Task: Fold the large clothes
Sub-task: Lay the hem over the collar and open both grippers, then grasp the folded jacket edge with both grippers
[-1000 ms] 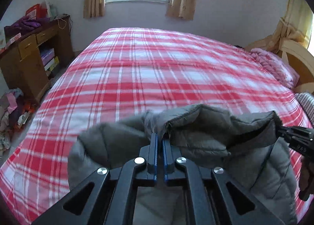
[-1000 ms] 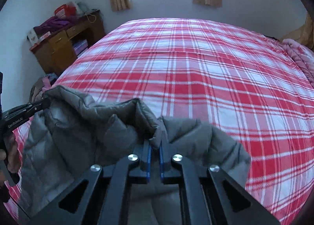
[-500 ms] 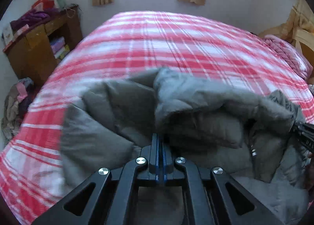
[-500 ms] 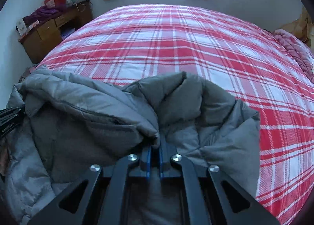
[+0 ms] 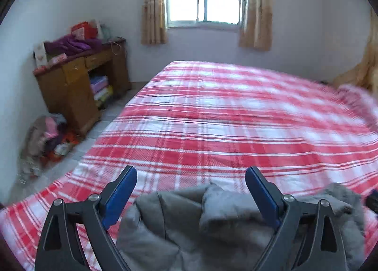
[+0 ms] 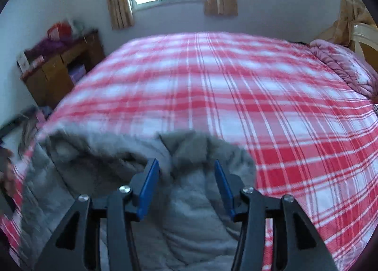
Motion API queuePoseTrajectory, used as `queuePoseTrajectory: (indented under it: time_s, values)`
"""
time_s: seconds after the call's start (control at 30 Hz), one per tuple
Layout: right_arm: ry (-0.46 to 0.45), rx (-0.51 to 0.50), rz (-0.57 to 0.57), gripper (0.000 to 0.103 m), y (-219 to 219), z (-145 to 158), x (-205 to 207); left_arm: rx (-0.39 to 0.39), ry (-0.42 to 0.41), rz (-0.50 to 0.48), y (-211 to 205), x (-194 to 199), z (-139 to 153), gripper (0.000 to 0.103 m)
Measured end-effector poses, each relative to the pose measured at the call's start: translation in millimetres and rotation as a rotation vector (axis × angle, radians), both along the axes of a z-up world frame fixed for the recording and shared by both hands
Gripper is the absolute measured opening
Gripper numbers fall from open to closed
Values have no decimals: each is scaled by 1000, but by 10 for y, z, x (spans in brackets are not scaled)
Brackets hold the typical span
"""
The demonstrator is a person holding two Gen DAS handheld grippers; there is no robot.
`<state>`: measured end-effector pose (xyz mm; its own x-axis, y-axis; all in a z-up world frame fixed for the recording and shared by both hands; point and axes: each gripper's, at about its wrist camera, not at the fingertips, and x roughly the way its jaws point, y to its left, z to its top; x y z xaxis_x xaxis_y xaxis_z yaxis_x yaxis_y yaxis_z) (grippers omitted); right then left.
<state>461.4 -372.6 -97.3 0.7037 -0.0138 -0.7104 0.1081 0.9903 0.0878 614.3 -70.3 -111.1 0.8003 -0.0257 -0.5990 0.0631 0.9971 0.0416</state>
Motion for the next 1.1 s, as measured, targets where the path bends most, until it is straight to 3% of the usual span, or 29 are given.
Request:
queuePoseTrajectory:
  time_s: [0.07,0.17,0.3,0.43,0.53,1.0,1.1]
  values:
    - [-13,1,15,52,115,66,164,99,29,61,-110,155,-126,93]
    - [-13,54,24,51,266,74,414,177,106,93,-121,230,-397,93]
    - [38,36,53,51,486,-145,653,225,132,39,-61,27,-732,93]
    - [117,-3,86,50,620,-570,630,228,134,11,-52,-70,-943,93]
    - [127,-38,89,48,637,-730,546,241,133,4,-104,-90,-1024,94]
    - [97,-129,95,47,706,-967,529,235,151,29,-90,-44,-1160,98]
    - [106,-149,98,47,730,-967,543,218,167,35,-84,-38,-980,98]
